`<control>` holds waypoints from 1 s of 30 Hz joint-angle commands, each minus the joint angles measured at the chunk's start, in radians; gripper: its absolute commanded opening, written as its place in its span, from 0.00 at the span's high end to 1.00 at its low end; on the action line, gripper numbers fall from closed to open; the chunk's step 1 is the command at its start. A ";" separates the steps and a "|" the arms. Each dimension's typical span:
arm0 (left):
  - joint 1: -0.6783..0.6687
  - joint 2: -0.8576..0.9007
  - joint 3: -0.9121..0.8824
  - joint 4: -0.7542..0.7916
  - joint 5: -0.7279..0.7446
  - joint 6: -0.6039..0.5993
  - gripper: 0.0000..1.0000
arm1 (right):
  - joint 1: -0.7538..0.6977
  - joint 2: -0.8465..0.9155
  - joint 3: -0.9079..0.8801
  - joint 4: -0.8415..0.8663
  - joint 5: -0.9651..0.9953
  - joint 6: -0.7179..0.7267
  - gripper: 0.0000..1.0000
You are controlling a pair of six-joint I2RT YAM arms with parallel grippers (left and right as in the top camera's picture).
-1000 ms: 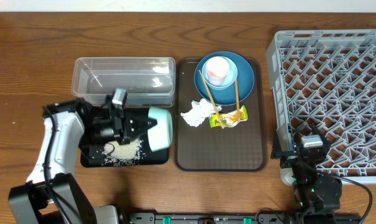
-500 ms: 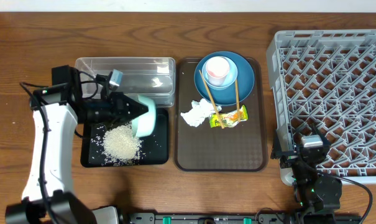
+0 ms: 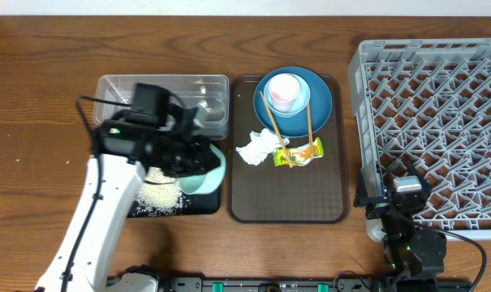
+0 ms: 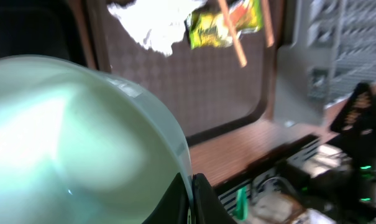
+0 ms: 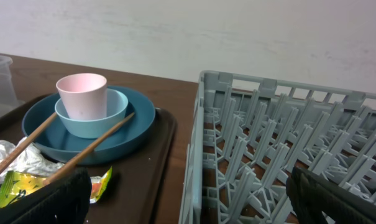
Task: Sort waste into correct bins and load items into the dishwasher rack
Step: 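Turn the bowl upright and carry it back toward the brown tray, then lower the empty bowl onto the brown tray and release it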
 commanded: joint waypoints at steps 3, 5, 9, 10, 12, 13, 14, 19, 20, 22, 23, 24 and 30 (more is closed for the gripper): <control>-0.130 -0.004 0.016 -0.001 -0.203 -0.124 0.94 | 0.006 -0.001 -0.002 -0.004 0.010 0.004 0.01; -0.166 -0.004 0.016 0.003 -0.231 -0.145 0.94 | 0.006 -0.001 -0.002 -0.004 0.010 0.004 0.01; -0.227 -0.003 0.015 0.021 -0.268 -0.189 0.93 | 0.006 -0.001 -0.002 -0.004 0.010 0.004 0.01; -0.243 -0.003 0.015 0.026 -0.270 -0.195 0.94 | 0.006 -0.002 -0.002 -0.004 0.010 0.004 0.01; -0.271 -0.003 0.015 0.037 -0.271 -0.209 0.94 | 0.006 -0.001 -0.002 -0.004 0.010 0.004 0.01; -0.285 -0.003 0.014 0.044 -0.272 -0.211 0.94 | 0.006 -0.002 -0.002 -0.004 0.010 0.004 0.01; -0.297 -0.003 0.014 0.049 -0.276 -0.212 0.94 | 0.006 -0.001 -0.002 -0.004 0.010 0.004 0.01; -0.357 -0.003 0.007 0.051 -0.389 -0.285 0.94 | 0.006 -0.001 -0.002 -0.004 0.010 0.004 0.01; -0.367 -0.003 0.005 0.051 -0.401 -0.299 0.94 | 0.006 -0.002 -0.002 -0.004 0.010 0.004 0.01; -0.387 -0.002 0.004 0.053 -0.401 -0.303 0.94 | 0.006 -0.002 -0.002 -0.004 0.010 0.004 0.01; -0.397 -0.002 0.004 0.055 -0.401 -0.305 0.94 | 0.006 -0.001 -0.002 -0.004 0.010 0.004 0.01; -0.409 -0.001 0.004 0.056 -0.401 -0.310 0.94 | 0.006 -0.001 -0.002 -0.004 0.010 0.004 0.01; -0.460 0.010 0.004 0.068 -0.402 -0.319 0.94 | 0.006 -0.001 -0.002 -0.004 0.010 0.004 0.01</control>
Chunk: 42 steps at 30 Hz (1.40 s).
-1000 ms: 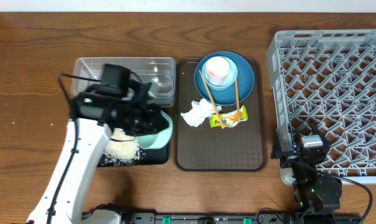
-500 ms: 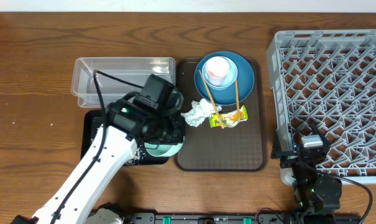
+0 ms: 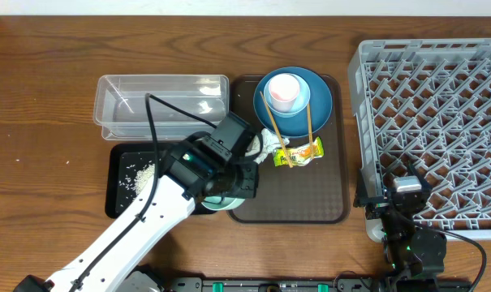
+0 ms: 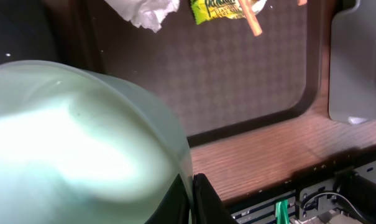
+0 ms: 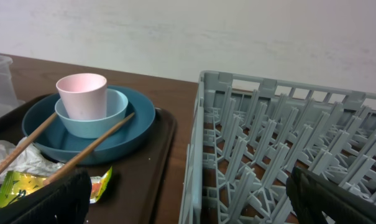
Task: Sort waste into correct bins and load items into the dishwasher rack
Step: 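Lower the empty bowl onto the brown tray and release it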
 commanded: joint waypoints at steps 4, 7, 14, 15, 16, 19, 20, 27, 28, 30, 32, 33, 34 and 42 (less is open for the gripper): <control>-0.044 0.025 0.004 0.006 -0.050 -0.036 0.94 | 0.006 -0.001 -0.002 -0.004 0.011 0.004 0.01; -0.062 0.042 0.003 0.007 -0.072 -0.043 0.94 | 0.006 -0.001 -0.002 -0.004 0.010 0.004 0.01; -0.097 0.118 0.003 0.012 -0.072 -0.047 0.94 | 0.006 -0.001 -0.002 -0.004 0.011 0.004 0.01; -0.101 0.129 0.003 0.015 -0.072 -0.047 0.94 | 0.006 -0.001 -0.002 -0.004 0.010 0.004 0.01; -0.105 0.139 0.003 0.019 -0.072 -0.047 0.93 | 0.006 -0.002 -0.002 -0.004 0.011 0.004 0.01; -0.113 0.170 0.003 0.042 -0.072 -0.047 0.94 | 0.006 -0.001 -0.002 -0.004 0.010 0.004 0.01; -0.113 0.177 0.003 0.048 -0.072 -0.048 0.94 | 0.006 -0.002 -0.002 -0.004 0.011 0.004 0.01; -0.113 0.206 0.003 0.051 -0.072 -0.048 0.94 | 0.006 -0.002 -0.002 -0.004 0.011 0.004 0.01; -0.113 0.206 0.002 0.051 -0.072 -0.048 0.94 | 0.006 -0.002 -0.002 -0.004 0.010 0.004 0.01; -0.113 0.206 0.002 0.050 -0.072 -0.047 0.94 | 0.006 -0.002 -0.002 -0.004 0.011 0.004 0.01; -0.113 0.206 0.002 0.047 -0.081 -0.047 0.94 | 0.006 -0.001 -0.002 -0.004 0.011 0.004 0.01; -0.113 0.206 0.002 0.048 -0.089 -0.049 0.94 | 0.006 -0.001 -0.002 -0.004 0.011 0.004 0.01; -0.113 0.206 0.002 0.051 -0.091 -0.056 0.94 | 0.006 -0.002 -0.002 -0.004 0.010 0.004 0.01; -0.152 0.206 0.002 0.093 -0.088 -0.111 0.94 | 0.006 -0.001 -0.002 -0.004 0.011 0.004 0.01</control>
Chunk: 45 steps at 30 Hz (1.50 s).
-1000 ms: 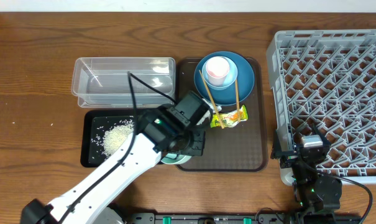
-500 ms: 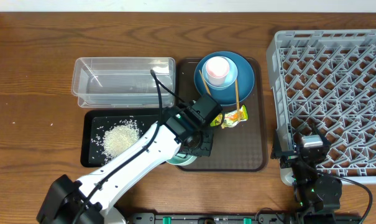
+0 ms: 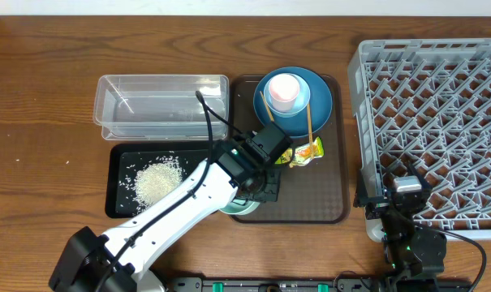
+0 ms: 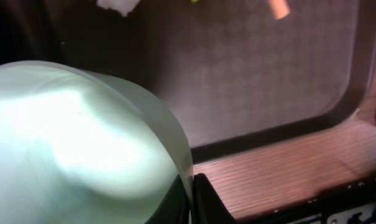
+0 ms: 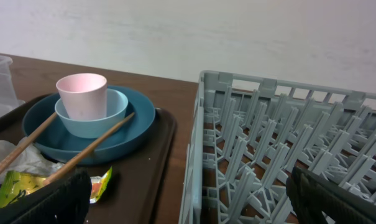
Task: Sort waste into correct bins and load items into the dishwasher rack
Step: 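Lower the empty bowl onto the brown tray and release it, then withdraw the left gripper to hover above the black tray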
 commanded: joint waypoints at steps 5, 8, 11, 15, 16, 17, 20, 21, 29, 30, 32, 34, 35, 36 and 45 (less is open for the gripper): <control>-0.072 0.002 0.002 0.029 -0.047 -0.037 0.94 | 0.006 -0.002 -0.002 -0.004 0.010 0.004 0.01; -0.095 0.002 0.002 0.034 -0.077 -0.048 0.93 | 0.006 -0.002 -0.002 -0.004 0.011 0.004 0.01; -0.113 0.002 0.001 0.048 -0.080 -0.048 0.93 | 0.006 -0.001 -0.002 -0.004 0.011 0.004 0.01; -0.130 0.002 0.001 0.074 -0.084 -0.048 0.93 | 0.006 -0.002 -0.002 -0.004 0.010 0.004 0.01; -0.130 0.002 0.001 0.077 -0.086 -0.048 0.93 | 0.006 -0.001 -0.002 -0.004 0.011 0.004 0.01; -0.130 0.002 0.001 0.078 -0.093 -0.048 0.93 | 0.006 -0.001 -0.002 -0.004 0.011 0.004 0.01; -0.130 0.003 -0.001 0.078 -0.129 -0.050 0.93 | 0.006 -0.001 -0.002 -0.004 0.010 0.004 0.01; -0.130 0.004 -0.003 0.081 -0.132 -0.054 0.93 | 0.006 -0.001 -0.002 -0.004 0.011 0.004 0.01; -0.141 0.053 -0.037 0.138 -0.132 -0.061 0.93 | 0.006 -0.001 -0.002 -0.004 0.010 0.004 0.01; -0.141 0.061 -0.039 0.139 -0.132 -0.063 0.93 | 0.006 -0.002 -0.002 -0.004 0.011 0.004 0.01; -0.141 0.072 -0.039 0.142 -0.132 -0.063 0.90 | 0.006 -0.001 -0.002 -0.004 0.011 0.004 0.01; -0.141 0.083 -0.039 0.148 -0.131 -0.063 0.85 | 0.006 -0.001 -0.002 -0.004 0.011 0.004 0.01; -0.141 0.086 -0.039 0.150 -0.131 -0.063 0.83 | 0.006 -0.001 -0.002 -0.004 0.010 0.004 0.01; -0.141 0.088 -0.039 0.152 -0.131 -0.063 0.83 | 0.006 -0.001 -0.002 -0.004 0.011 0.004 0.01; -0.133 0.046 -0.021 0.145 -0.132 -0.061 0.69 | 0.006 -0.001 -0.002 -0.004 0.011 0.004 0.01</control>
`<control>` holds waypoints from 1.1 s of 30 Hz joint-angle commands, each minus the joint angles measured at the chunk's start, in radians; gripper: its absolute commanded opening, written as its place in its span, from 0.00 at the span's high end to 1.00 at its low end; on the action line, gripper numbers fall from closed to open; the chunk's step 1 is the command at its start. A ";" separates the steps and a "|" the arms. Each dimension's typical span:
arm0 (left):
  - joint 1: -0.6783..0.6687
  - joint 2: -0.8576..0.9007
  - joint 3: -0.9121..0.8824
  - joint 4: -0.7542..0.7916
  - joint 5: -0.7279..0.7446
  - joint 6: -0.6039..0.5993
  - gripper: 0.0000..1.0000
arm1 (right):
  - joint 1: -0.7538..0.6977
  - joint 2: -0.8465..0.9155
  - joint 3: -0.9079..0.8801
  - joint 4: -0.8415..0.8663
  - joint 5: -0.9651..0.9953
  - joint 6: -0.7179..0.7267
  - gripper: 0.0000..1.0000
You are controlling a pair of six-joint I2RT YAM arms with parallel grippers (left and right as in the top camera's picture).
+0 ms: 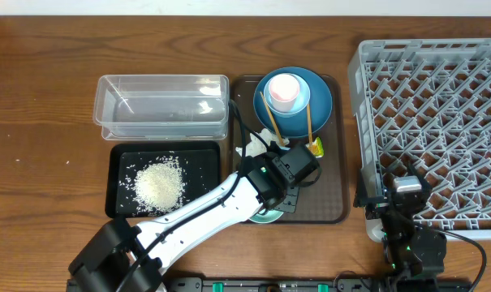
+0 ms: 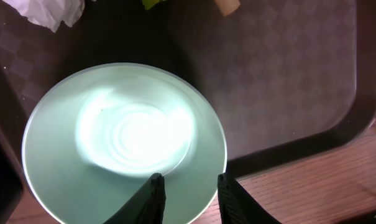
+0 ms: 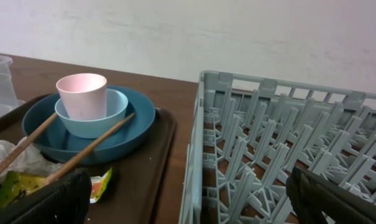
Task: Sort waste into correct bins and load items into the dishwasher rack
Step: 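Withdraw the left gripper to hover above the black tray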
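A pale green bowl (image 2: 122,143) sits upright and empty at the front left of the brown tray (image 1: 330,199); its rim shows under my left arm (image 1: 265,216). My left gripper (image 2: 189,190) is open just above the bowl's near rim, one finger over the bowl and one outside it. On the tray's far end a blue plate (image 1: 320,109) carries a blue bowl (image 3: 113,109) and a pink cup (image 1: 283,91). Two chopsticks (image 1: 308,130) lean on the plate. A crumpled napkin (image 1: 251,148) and a yellow-green wrapper (image 1: 316,148) lie mid-tray. My right gripper (image 3: 188,196) rests open beside the grey dishwasher rack (image 1: 432,122).
A clear plastic bin (image 1: 164,105) stands left of the tray at the back. In front of it is a black bin (image 1: 123,199) holding a heap of rice (image 1: 157,185). The rack fills the table's right side.
My left gripper was shut on the green bowl's rim over the tray's front left corner. Now the bowl lies flat on the tray and the gripper is open; the arm reaches farther right.
At first my left gripper held the green bowl tipped over the black bin with the rice. Then the bowl was between that bin and the tray, then at the tray's front left corner. Now it rests on the tray, let go. The right arm stayed still.
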 commanded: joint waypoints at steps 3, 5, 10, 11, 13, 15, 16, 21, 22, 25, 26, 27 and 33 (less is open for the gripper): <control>0.036 -0.117 0.036 -0.010 -0.016 0.022 0.69 | 0.006 -0.001 -0.002 -0.004 0.010 0.004 0.01; 0.075 -0.189 0.038 -0.012 -0.016 0.022 0.69 | 0.006 -0.002 -0.002 -0.004 0.010 0.004 0.01; 0.225 -0.370 0.038 -0.081 -0.037 0.022 0.68 | 0.006 -0.001 -0.002 -0.004 0.010 0.004 0.01; 0.264 -0.405 0.038 -0.101 -0.053 0.022 0.68 | 0.006 -0.002 -0.002 -0.004 0.010 0.004 0.01; 0.353 -0.473 0.038 -0.148 -0.089 0.022 0.59 | 0.006 -0.002 -0.002 -0.004 0.010 0.004 0.01; 0.402 -0.507 0.038 -0.174 -0.106 0.022 0.55 | 0.006 -0.001 -0.002 -0.004 0.010 0.004 0.01; 0.432 -0.526 0.038 -0.193 -0.115 0.022 0.55 | 0.006 -0.002 -0.002 -0.004 0.010 0.004 0.01; 0.517 -0.564 0.038 -0.286 -0.184 0.022 0.50 | 0.006 -0.001 -0.002 -0.004 0.010 0.004 0.01; 0.525 -0.563 0.038 -0.300 -0.203 0.022 0.50 | 0.006 -0.002 -0.002 -0.004 0.010 0.004 0.01; 0.530 -0.555 0.038 -0.318 -0.248 0.022 0.48 | 0.006 -0.002 -0.002 -0.003 0.011 0.003 0.01; 0.530 -0.550 0.038 -0.318 -0.251 0.022 0.42 | 0.006 -0.002 -0.002 -0.003 0.011 0.003 0.01; 0.530 -0.547 0.038 -0.317 -0.251 0.021 0.36 | 0.006 -0.002 -0.002 0.000 0.011 0.004 0.01; 0.530 -0.515 0.037 -0.321 -0.252 0.022 0.35 | 0.006 -0.002 -0.002 0.013 0.017 0.003 0.01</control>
